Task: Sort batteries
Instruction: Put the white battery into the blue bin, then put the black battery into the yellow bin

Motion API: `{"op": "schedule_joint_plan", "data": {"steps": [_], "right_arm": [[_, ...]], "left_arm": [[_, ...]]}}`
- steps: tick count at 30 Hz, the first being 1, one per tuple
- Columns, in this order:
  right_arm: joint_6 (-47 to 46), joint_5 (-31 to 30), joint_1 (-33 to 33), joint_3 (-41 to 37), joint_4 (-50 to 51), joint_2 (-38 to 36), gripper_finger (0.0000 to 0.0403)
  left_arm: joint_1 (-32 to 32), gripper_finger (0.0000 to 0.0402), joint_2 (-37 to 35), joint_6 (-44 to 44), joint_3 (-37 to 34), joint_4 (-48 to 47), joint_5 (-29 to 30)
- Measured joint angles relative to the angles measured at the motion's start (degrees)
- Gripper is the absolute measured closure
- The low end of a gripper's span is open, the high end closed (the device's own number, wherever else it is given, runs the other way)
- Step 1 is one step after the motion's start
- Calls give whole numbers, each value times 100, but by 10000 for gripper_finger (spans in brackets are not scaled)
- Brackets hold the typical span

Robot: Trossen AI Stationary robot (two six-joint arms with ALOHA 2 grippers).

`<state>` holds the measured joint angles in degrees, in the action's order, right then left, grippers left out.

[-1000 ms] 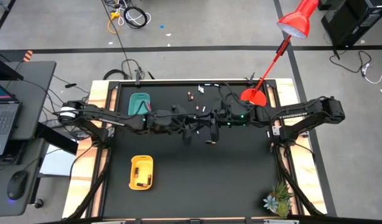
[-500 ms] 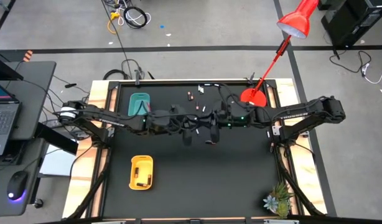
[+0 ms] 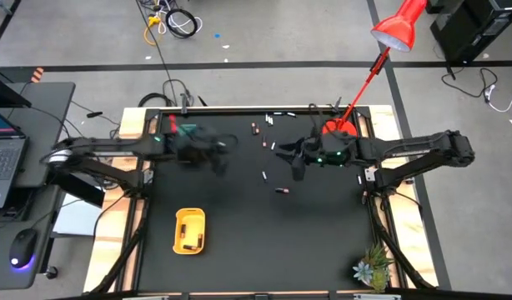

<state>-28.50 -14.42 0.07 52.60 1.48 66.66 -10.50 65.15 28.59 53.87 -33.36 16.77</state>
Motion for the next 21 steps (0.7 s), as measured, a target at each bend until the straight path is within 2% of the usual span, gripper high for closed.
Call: {"op": "schedule_joint_plan", "data": {"steps": [2, 5, 10, 15, 21], "right_arm": [[-6, -77, 85, 0, 4, -142, 245], [-6, -359, 287, 2, -17, -238, 254], [-101, -801, 631, 2, -37, -123, 268], [-302, -849, 815, 2, 50, 72, 278], [-454, -850, 923, 0, 157, 174, 280]], "left_arm": [[-576, 369, -277, -7, -165, -612, -35], [-1531, 369, -574, -64, -583, -1034, -345], [-2638, 369, -519, -54, -1128, -928, -701], [-3039, 364, -172, 12, -1389, -649, -716], [-3054, 274, 267, 15, -1392, -734, -586]]}}
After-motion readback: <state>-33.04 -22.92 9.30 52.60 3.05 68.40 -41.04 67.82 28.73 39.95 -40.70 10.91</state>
